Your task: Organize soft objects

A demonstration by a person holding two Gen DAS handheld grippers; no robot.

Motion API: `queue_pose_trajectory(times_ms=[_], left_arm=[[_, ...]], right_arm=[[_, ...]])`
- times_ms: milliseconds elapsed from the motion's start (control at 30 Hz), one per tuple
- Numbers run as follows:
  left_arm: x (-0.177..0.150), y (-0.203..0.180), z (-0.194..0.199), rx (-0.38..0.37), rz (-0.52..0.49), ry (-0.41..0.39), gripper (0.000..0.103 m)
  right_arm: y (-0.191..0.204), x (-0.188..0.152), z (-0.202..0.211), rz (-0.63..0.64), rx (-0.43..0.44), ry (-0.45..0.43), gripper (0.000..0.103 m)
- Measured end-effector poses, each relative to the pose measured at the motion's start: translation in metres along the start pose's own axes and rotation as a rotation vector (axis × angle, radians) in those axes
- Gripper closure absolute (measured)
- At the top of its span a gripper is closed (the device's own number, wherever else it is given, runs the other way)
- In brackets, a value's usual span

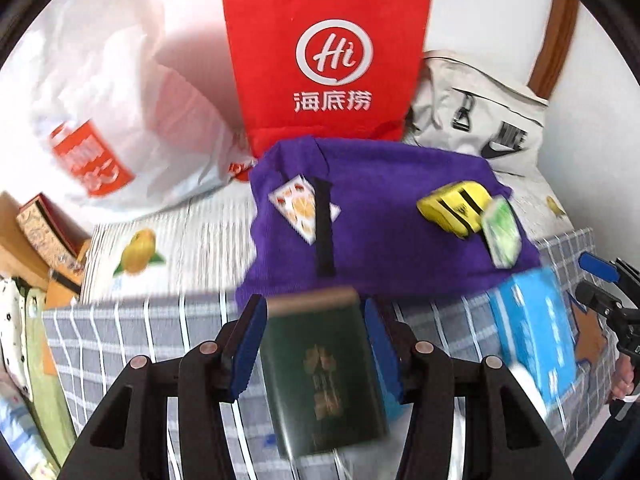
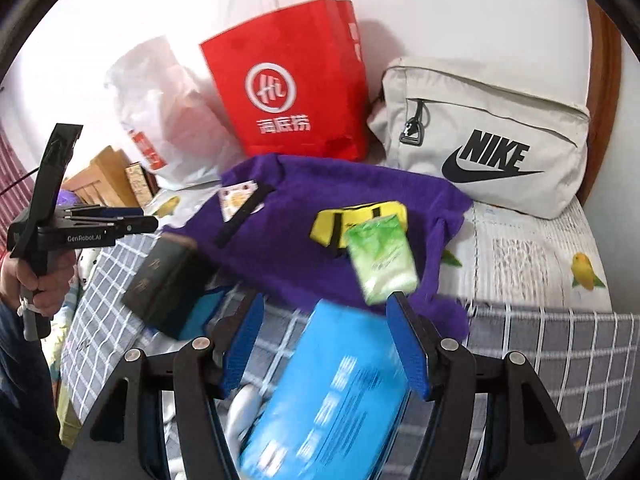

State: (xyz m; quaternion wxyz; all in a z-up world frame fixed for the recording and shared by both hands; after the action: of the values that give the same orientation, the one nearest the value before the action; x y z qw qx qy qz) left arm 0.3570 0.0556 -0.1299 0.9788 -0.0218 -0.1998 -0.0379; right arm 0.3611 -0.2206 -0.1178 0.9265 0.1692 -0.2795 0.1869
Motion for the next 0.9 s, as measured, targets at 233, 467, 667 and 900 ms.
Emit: queue_pose_trajectory(times_ms=[233,467,667,900], left_arm=[[-0.073,-0.014,0.018,-0.083,0.022,0.001,0.054],[-0.122,-0.032,0.012,-0.158,0.038,-0.008,0.054],[-0.142,-0.046,-0.010,-0.242,0.044,-0.007,0.049],[-0.147,-0.047,-0.038,-0.260,0.053,-0.008,0.030]], right_arm=[[0.030,-0.048,0.028,-0.006,0.034,-0.014,0.038],[0.042,-0.082,0.046,-0.012,0.033,-0.017,0.038],[0.046,-0.114,0.046,-0.023,0.021,0.002,0.038],[0.033,-0.142,0.040,-0.059,-0.051,0.014,0.038]])
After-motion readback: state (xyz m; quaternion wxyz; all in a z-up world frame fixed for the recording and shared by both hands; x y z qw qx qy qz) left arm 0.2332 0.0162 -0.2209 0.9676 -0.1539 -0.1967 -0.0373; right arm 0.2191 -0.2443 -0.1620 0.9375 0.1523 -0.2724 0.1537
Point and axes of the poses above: each gripper's, at about its wrist camera, not at the fingertips, and z roughly against the way its jaws point, y to its left, x to its top, the point moved 8 cm from there along -z, roughly the way its jaws point, and after that the axes turned 7 degrees about y, right-handed, at the moved point
